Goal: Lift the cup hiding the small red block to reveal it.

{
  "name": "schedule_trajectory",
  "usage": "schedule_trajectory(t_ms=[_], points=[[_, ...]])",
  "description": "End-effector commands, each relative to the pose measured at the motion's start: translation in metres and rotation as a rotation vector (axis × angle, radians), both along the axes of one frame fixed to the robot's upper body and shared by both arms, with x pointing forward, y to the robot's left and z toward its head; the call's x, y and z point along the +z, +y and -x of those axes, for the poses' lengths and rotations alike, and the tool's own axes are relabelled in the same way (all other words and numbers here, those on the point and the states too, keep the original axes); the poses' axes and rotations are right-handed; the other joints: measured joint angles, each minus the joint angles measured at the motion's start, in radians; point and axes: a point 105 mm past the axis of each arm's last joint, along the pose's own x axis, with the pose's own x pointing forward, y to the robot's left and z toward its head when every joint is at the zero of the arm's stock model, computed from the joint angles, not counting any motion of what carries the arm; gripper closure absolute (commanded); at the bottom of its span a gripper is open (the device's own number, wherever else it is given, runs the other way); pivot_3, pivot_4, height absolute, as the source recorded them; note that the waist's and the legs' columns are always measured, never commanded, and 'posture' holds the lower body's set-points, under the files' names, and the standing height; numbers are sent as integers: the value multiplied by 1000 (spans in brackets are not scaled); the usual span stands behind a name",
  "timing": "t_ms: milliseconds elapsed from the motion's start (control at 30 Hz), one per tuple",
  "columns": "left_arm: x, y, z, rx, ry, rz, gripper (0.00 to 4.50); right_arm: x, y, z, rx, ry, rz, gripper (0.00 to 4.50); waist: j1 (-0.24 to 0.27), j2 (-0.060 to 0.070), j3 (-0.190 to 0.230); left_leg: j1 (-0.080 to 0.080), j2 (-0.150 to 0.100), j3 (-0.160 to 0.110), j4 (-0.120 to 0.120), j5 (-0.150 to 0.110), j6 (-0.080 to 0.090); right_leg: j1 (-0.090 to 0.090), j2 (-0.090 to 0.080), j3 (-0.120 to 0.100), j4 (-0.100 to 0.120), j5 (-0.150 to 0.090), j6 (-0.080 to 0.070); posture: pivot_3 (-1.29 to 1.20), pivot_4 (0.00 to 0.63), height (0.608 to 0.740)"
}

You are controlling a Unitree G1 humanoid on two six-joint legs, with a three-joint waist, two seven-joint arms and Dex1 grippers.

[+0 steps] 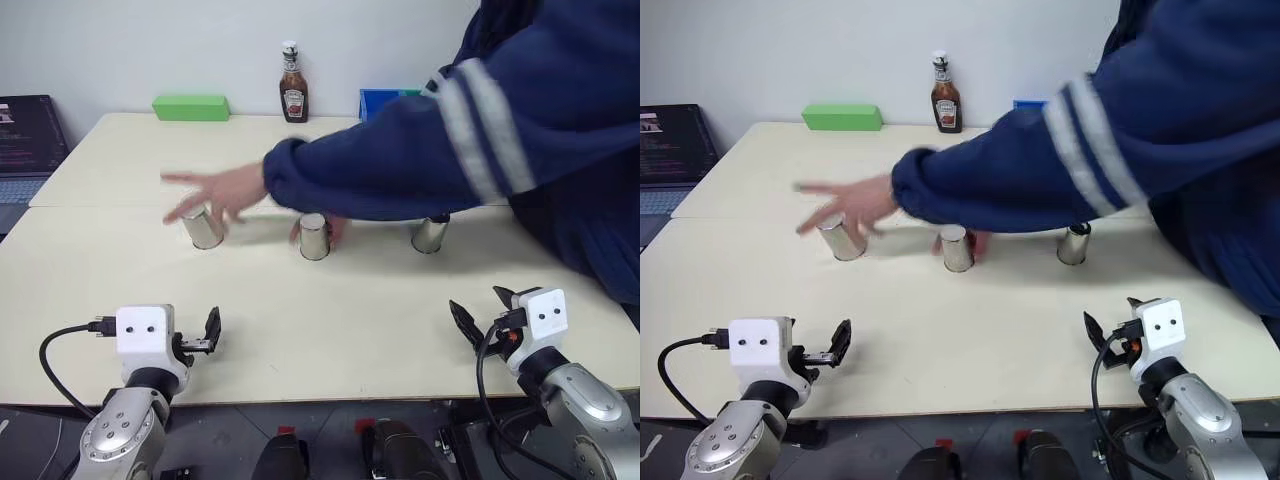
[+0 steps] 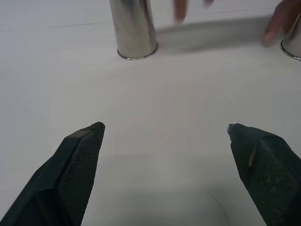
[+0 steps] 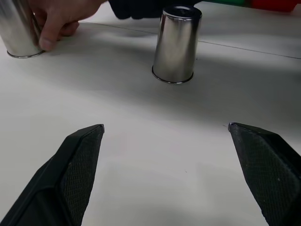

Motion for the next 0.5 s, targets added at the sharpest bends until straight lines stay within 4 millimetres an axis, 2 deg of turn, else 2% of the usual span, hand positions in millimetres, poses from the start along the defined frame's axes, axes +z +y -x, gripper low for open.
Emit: schedule_trajectory(t_ms=[33,267,333,400,500], points=[[9,5,0,16,-34,-25,42,10,1,-1,20,-40,4,0,0,0,0,0,0,0,0,0,0,0,0,0,0,0,0,0,150,740],[11,3,-4,-6,-45,-11,42,13,22,2,154,-21,-37,0,0,0,0,0,0,0,0,0,0,0,0,0,0,0,0,0,150,740],[13,4,-6,-26,-52,-5,42,16,35,4,257,-3,-71,0,0,0,0,0,0,0,0,0,0,0,0,0,0,0,0,0,150,740],[16,-1,-11,-117,-48,5,42,21,45,3,361,-4,-66,0,-2,0,0,0,0,0,0,0,0,0,0,0,0,0,0,0,150,740],[29,-3,-16,-271,-50,50,42,27,57,-14,433,-42,-39,0,-2,-1,0,2,0,0,1,0,0,1,2,-1,1,0,0,0,150,740]])
